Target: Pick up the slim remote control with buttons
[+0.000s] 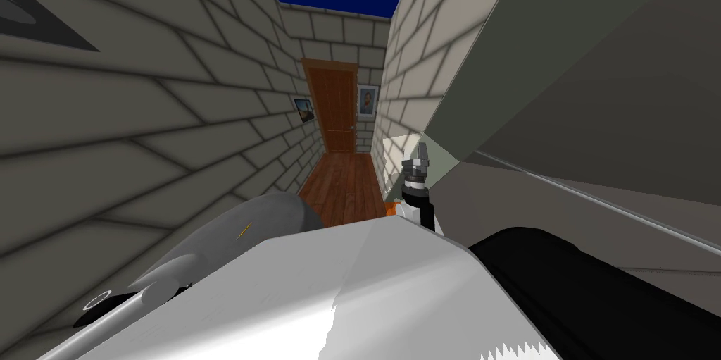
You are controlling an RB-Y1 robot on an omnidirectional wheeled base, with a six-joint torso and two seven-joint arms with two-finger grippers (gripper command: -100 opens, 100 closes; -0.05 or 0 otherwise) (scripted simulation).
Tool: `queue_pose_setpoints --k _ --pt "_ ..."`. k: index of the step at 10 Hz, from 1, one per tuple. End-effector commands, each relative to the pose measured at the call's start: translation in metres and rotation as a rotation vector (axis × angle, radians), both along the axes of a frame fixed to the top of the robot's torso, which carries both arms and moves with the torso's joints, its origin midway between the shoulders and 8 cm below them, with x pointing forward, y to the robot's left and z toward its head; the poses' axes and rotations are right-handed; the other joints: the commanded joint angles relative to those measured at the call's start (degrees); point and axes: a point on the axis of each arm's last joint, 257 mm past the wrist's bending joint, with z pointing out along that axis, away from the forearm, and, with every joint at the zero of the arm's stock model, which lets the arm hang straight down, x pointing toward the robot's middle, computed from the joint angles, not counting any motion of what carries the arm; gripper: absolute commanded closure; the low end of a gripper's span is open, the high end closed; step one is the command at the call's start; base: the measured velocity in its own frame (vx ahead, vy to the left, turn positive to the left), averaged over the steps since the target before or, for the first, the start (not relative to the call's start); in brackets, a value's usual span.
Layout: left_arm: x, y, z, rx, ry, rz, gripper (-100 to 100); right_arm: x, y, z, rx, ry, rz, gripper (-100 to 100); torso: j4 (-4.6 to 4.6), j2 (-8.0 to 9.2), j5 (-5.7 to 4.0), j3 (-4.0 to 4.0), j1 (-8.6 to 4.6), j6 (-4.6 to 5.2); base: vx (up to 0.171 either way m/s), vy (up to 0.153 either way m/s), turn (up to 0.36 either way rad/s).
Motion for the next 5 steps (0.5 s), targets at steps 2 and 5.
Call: queue_pose_setpoints --k 2,5 --pt "0.002 0.005 0.012 0.003 0.0 0.0 100 0.0 0.0 0.0 0.0 0.0 0.0 0 0.01 0.0 -0.04 0.0 -0.05 0.0 -0.001 -0.016 -0.003" --pt "0.003 0.006 0.016 0.003 0.001 0.0 0 0.0 0.0 0.0 0.0 0.0 0.0 0 0.0 0.01 -0.04 0.01 -0.1 0.0 -0.002 -0.012 -0.003"
